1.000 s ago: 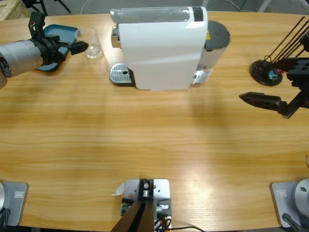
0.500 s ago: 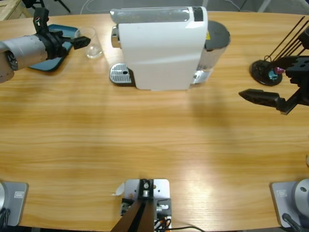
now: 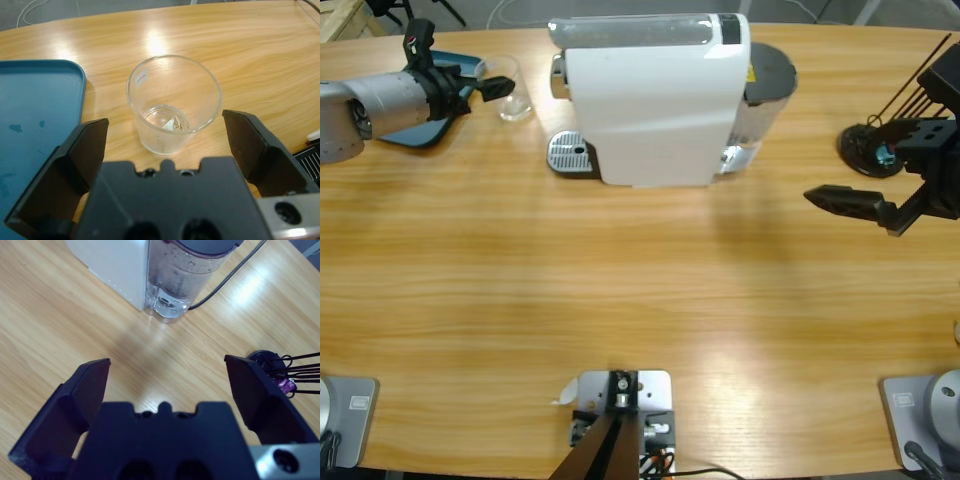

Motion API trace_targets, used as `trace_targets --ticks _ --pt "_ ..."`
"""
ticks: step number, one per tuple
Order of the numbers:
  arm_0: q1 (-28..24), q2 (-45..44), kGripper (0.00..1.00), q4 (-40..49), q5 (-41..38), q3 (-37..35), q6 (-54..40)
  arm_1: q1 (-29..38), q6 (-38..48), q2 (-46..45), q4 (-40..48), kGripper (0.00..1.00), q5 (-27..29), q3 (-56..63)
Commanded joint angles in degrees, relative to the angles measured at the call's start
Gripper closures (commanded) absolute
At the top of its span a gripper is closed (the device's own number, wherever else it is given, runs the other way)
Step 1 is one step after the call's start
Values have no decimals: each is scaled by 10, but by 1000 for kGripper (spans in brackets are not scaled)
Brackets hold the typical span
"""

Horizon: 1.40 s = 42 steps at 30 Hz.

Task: Pour coffee

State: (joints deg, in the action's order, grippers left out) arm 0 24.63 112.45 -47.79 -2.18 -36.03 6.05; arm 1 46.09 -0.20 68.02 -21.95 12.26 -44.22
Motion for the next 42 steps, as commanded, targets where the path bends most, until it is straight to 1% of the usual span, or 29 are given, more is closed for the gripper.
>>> trace_targets --ticks 1,17,23,33,34,36,37,38,40,42 --pt "-12 40 0 -1 -27 -24 -10 -9 -7 18 13 0 -9 19" --pt "-12 50 0 6 -27 -46 -12 -10 -7 18 16 0 -8 20" --pt "-12 48 0 35 -27 -55 -10 -13 -7 18 16 0 -8 20" --pt "-15 47 2 58 -25 -66 -10 -16 -7 22 20 0 -9 20" --pt "-15 47 30 61 -25 -68 -10 -16 -7 23 21 0 -10 21" --pt "-15 47 152 64 -25 -69 -10 -16 -7 23 23 0 -10 20" --pt "-15 47 241 67 -25 -71 -10 -16 -7 24 23 0 -10 21" --pt "-15 47 285 68 -25 -72 -10 -16 -7 24 23 0 -10 21" --pt "-16 47 437 71 -26 -73 -10 -16 -7 24 23 0 -10 21" --pt "-16 47 524 79 -26 -78 -10 -17 -7 23 23 0 -10 21"
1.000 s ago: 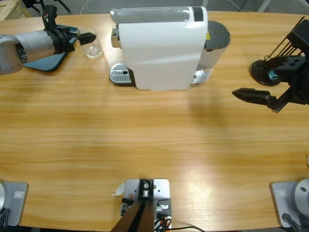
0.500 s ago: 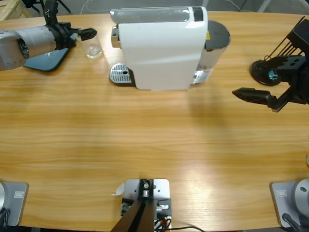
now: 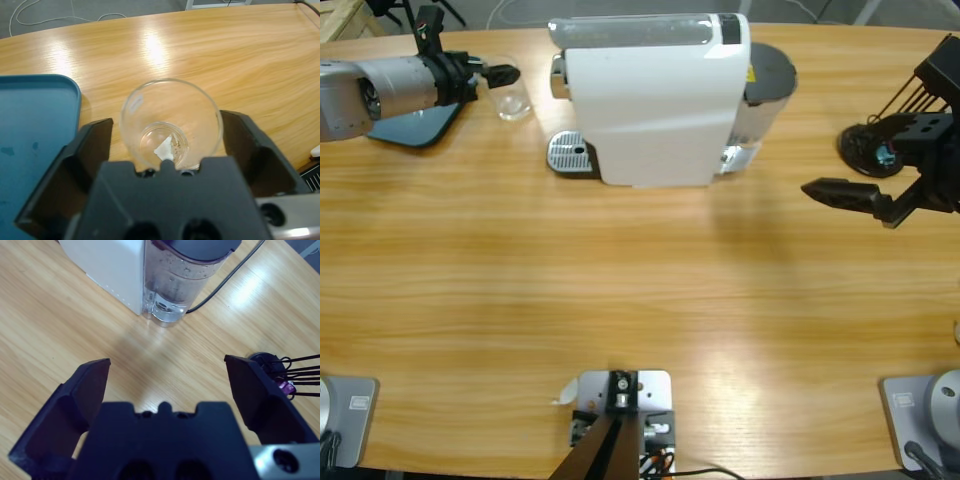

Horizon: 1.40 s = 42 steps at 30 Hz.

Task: Pour coffee

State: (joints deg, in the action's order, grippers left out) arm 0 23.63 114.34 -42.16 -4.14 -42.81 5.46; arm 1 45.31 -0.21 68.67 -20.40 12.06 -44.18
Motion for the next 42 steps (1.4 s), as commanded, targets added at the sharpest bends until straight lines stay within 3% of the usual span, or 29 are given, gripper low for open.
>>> trace_targets --ticks 1,12,23,32,42 --pt "-6 28 528 24 -7 -11 -4 -9 -7 17 8 0 -8 21" --pt "-4 -16 524 29 -6 24 -29 -10 -7 7 8 0 -7 19" --pt "90 -200 524 198 -36 30 -52 -10 -12 -50 -28 4 -5 16" --pt "126 -188 524 197 -55 92 -65 -10 -23 -79 -42 4 -5 20" --pt "132 -198 524 198 -55 55 -63 -10 -25 -80 -33 4 -5 26"
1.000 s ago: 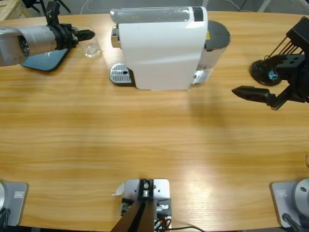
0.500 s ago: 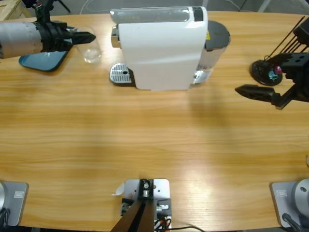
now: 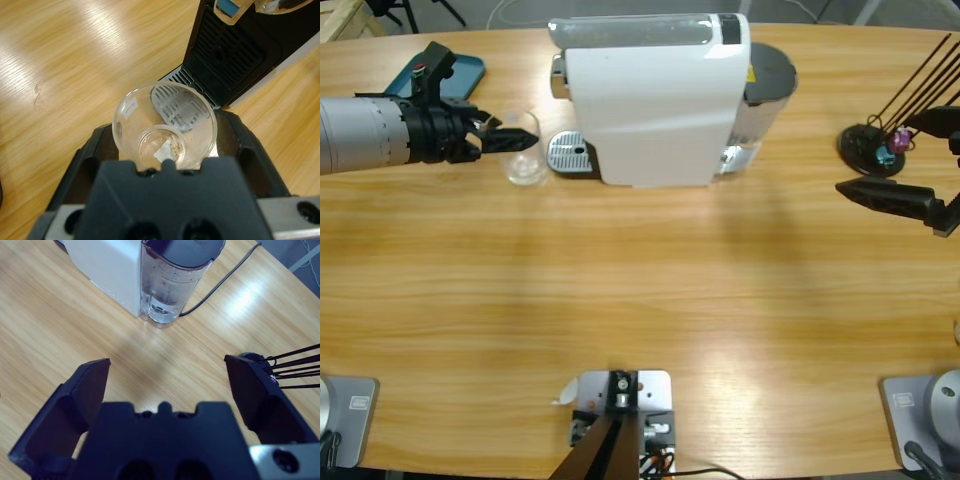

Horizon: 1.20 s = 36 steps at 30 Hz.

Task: Pour coffee

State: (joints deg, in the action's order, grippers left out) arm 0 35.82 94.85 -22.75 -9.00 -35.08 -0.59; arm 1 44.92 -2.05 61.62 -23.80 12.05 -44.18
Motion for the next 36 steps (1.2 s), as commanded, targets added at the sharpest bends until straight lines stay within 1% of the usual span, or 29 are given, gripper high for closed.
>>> trace_targets --ticks 1,4,14,22,27,28,29,30,31,32,36 --pt "11 -7 524 6 -6 -28 -3 -6 -7 -9 4 4 -5 28" --pt "11 -9 524 12 -5 -38 -3 -6 -7 -11 5 4 -5 29" --pt "17 62 524 -9 -23 -40 -5 -7 -7 -5 10 4 -3 31" --pt "24 91 524 -13 -42 -75 -4 -9 -7 -2 12 4 -3 33" --pt "33 103 522 -13 -56 -81 -4 -10 -7 0 12 4 -2 33" --pt "34 105 505 -13 -58 -80 -5 -10 -7 0 12 4 -2 33" --pt "34 106 381 -13 -58 -79 -5 -11 -7 1 12 4 -2 33" --pt "34 106 181 -12 -59 -76 -5 -11 -7 1 11 4 -2 33" --pt "34 105 52 -12 -59 -73 -9 -11 -7 1 11 4 -2 33" --pt "34 101 32 -12 -57 -67 -19 -11 -7 0 11 4 -2 33" --pt "34 90 32 -11 -41 -55 -33 -11 -7 1 10 4 -2 33"
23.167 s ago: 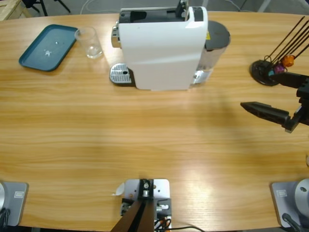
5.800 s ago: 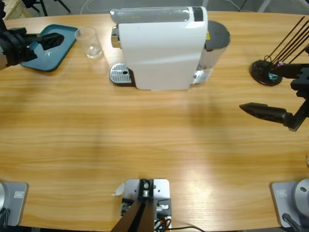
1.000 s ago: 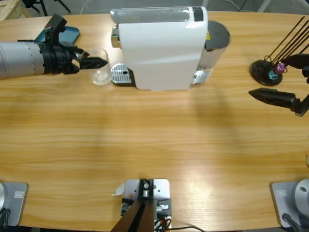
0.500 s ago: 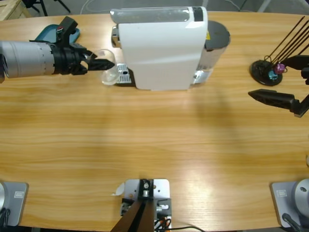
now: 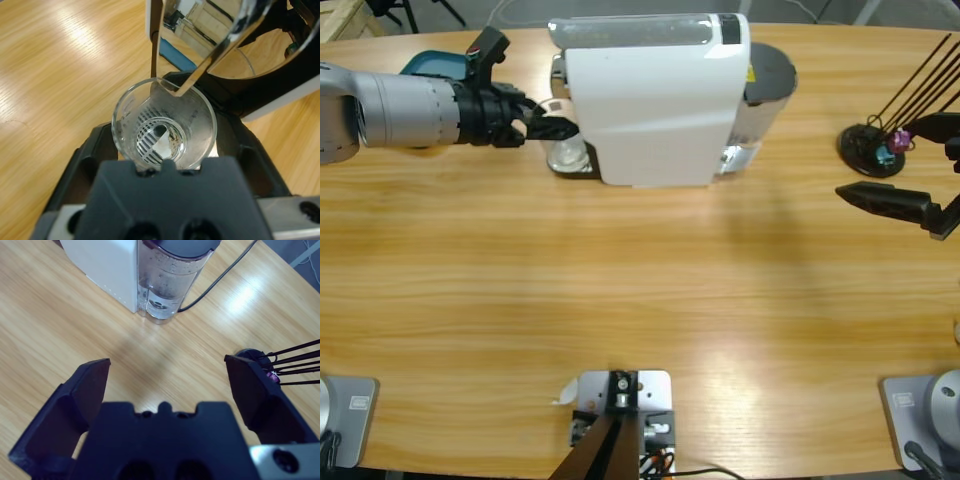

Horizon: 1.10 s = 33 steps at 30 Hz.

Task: Pour coffee

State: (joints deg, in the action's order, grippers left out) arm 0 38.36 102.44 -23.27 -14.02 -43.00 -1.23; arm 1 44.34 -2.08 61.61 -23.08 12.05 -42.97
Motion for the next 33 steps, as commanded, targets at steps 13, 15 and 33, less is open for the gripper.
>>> trace_targets --ticks 13,15,33 --pt "8 -92 32 56 48 28 -30 -5 -6 11 8 1 -6 22" --pt "8 -111 32 78 66 28 -30 -5 -6 11 8 0 -6 22" --pt "-10 -302 78 270 230 96 96 -64 45 162 -150 21 -18 -210"
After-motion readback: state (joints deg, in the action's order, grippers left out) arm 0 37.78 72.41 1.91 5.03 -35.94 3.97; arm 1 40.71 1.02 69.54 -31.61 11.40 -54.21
